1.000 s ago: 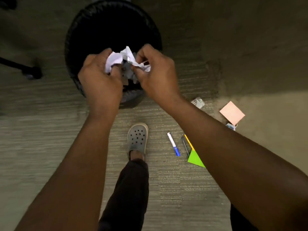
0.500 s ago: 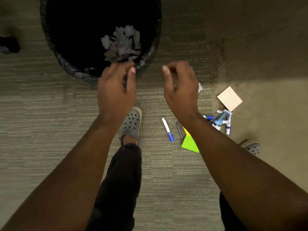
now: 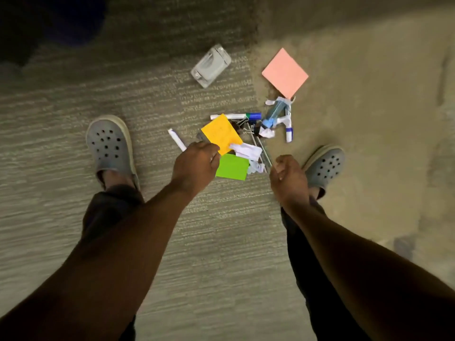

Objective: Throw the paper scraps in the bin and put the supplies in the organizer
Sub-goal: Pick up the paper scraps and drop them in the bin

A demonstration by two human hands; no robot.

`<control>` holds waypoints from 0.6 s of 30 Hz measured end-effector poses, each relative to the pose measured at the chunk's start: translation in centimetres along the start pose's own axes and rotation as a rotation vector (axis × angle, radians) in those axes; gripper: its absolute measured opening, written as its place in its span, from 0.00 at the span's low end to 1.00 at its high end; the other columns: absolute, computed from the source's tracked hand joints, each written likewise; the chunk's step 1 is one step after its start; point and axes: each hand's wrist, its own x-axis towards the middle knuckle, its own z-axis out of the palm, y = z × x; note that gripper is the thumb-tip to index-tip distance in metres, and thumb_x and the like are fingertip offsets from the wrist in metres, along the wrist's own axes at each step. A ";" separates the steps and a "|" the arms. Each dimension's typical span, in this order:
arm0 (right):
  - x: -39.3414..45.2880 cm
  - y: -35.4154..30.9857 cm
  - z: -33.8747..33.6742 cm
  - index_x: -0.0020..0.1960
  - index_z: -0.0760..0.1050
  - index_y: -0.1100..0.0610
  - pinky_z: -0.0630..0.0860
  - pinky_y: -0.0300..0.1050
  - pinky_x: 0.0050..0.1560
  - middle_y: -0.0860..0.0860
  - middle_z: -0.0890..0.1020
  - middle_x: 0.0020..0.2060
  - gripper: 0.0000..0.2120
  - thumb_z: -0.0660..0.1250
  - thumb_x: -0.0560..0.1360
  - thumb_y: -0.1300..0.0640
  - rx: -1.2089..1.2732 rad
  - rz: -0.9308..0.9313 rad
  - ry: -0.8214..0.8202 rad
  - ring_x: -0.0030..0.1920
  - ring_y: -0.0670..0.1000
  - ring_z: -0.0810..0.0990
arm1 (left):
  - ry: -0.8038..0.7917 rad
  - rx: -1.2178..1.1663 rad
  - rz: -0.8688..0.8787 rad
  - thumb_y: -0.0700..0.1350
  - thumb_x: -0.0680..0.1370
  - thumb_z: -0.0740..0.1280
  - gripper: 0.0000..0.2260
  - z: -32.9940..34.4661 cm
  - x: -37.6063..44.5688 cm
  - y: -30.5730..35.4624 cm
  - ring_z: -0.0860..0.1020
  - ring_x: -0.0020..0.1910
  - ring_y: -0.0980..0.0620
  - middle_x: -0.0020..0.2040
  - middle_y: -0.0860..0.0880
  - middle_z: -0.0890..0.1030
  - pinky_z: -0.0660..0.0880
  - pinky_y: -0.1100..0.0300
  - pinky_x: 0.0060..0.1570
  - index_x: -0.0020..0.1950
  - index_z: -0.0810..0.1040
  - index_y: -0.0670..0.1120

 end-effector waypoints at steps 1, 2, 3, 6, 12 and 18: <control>0.5 0.9 0.8 0.60 0.71 0.61 0.71 0.51 0.53 0.61 0.77 0.54 0.15 0.66 0.74 0.61 -0.053 -0.049 -0.060 0.53 0.63 0.76 | -0.011 0.022 -0.005 0.48 0.77 0.61 0.13 1.4 0.5 0.2 0.79 0.49 0.39 0.48 0.43 0.82 0.78 0.47 0.42 0.54 0.81 0.45; 1.0 1.6 1.7 0.63 0.69 0.61 0.72 0.52 0.53 0.61 0.75 0.56 0.19 0.66 0.73 0.61 -0.114 -0.103 -0.122 0.53 0.63 0.76 | -0.022 0.056 0.003 0.45 0.76 0.64 0.12 2.6 1.1 0.3 0.78 0.51 0.38 0.51 0.42 0.81 0.78 0.46 0.44 0.58 0.80 0.44; 1.5 2.2 2.7 0.66 0.67 0.60 0.72 0.53 0.54 0.61 0.73 0.59 0.22 0.67 0.73 0.61 -0.168 -0.143 -0.172 0.54 0.63 0.75 | -0.032 0.101 0.031 0.42 0.76 0.66 0.13 3.8 1.7 0.4 0.77 0.52 0.38 0.54 0.41 0.79 0.78 0.46 0.45 0.60 0.79 0.44; 3.1 3.2 5.5 0.67 0.65 0.57 0.74 0.54 0.52 0.58 0.71 0.60 0.24 0.66 0.72 0.62 -0.282 -0.218 -0.214 0.55 0.61 0.74 | -0.093 0.273 0.185 0.36 0.73 0.68 0.17 6.6 3.8 1.0 0.76 0.51 0.38 0.56 0.40 0.77 0.77 0.48 0.39 0.61 0.78 0.45; 4.6 3.6 9.6 0.63 0.69 0.57 0.75 0.53 0.47 0.58 0.75 0.57 0.15 0.62 0.77 0.57 -0.447 -0.301 -0.131 0.55 0.61 0.76 | -0.216 0.457 0.404 0.40 0.73 0.69 0.15 9.4 7.5 2.0 0.75 0.57 0.36 0.59 0.39 0.76 0.75 0.47 0.40 0.60 0.78 0.44; 4.7 4.0 9.2 0.62 0.71 0.58 0.73 0.53 0.41 0.61 0.76 0.53 0.14 0.57 0.77 0.64 -0.338 -0.362 -0.086 0.51 0.63 0.78 | -0.197 0.424 0.313 0.34 0.75 0.58 0.17 10.0 7.5 2.3 0.74 0.59 0.37 0.57 0.40 0.78 0.74 0.46 0.48 0.63 0.74 0.43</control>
